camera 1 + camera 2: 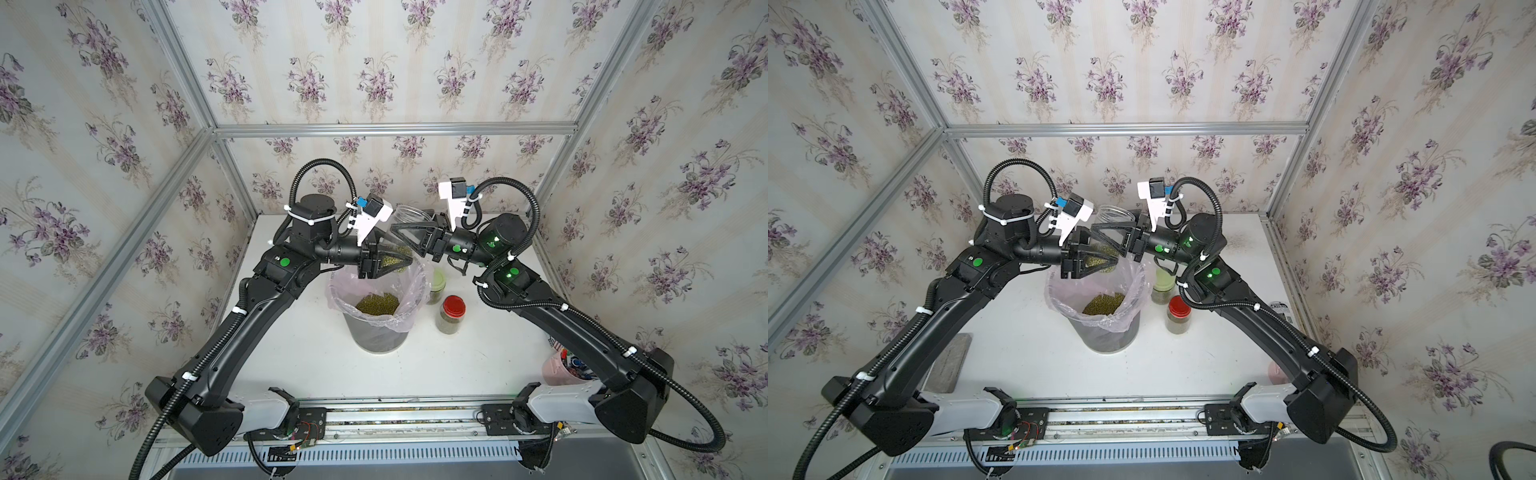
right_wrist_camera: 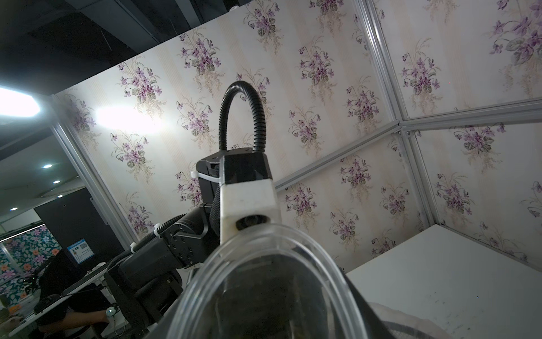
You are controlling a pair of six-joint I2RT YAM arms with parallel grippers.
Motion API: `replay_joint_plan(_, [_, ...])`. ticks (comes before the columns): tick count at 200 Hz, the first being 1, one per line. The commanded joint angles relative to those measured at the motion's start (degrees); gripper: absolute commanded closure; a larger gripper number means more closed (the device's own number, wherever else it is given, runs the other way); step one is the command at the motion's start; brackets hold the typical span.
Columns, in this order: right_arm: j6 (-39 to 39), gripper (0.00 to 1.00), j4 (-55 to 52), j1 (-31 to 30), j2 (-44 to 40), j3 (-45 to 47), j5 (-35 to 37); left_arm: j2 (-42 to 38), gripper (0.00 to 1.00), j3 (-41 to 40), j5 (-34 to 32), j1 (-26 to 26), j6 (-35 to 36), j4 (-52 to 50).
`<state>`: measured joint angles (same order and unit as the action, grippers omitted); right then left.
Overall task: Empty moldy mung beans from jars
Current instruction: Pour the moldy mung beans from the jar into the trash bin.
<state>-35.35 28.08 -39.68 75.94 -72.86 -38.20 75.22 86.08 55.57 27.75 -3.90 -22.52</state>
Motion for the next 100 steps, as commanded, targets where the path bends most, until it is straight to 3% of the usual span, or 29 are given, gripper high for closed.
replay_joint_plan(1, [0.2,0.39,-1.7,-0.1,-0.9,-0.9,0.6,0.0,0.72,0.2,-1.3,-0.1,1.3,1.8])
replay_joint_plan(25, [2.3,0.3,-6.5,-0.1,-2.3,-2.2,2.5,-0.1,0.75,0.1,-1.8,-0.4,1.6,1.9])
replay_joint_plan(59, [6.2,0.1,-14.6,0.0,-5.6,-4.1,7.5,-0.9,0.76,-0.4,-3.5,-1.6,2.7,1.1])
replay_joint_plan(100, [8.7,0.07,-23.6,2.9,-10.3,-4.8,16.2,-3.1,0.78,0.2,-11.0,-2.2,10.8,-6.8])
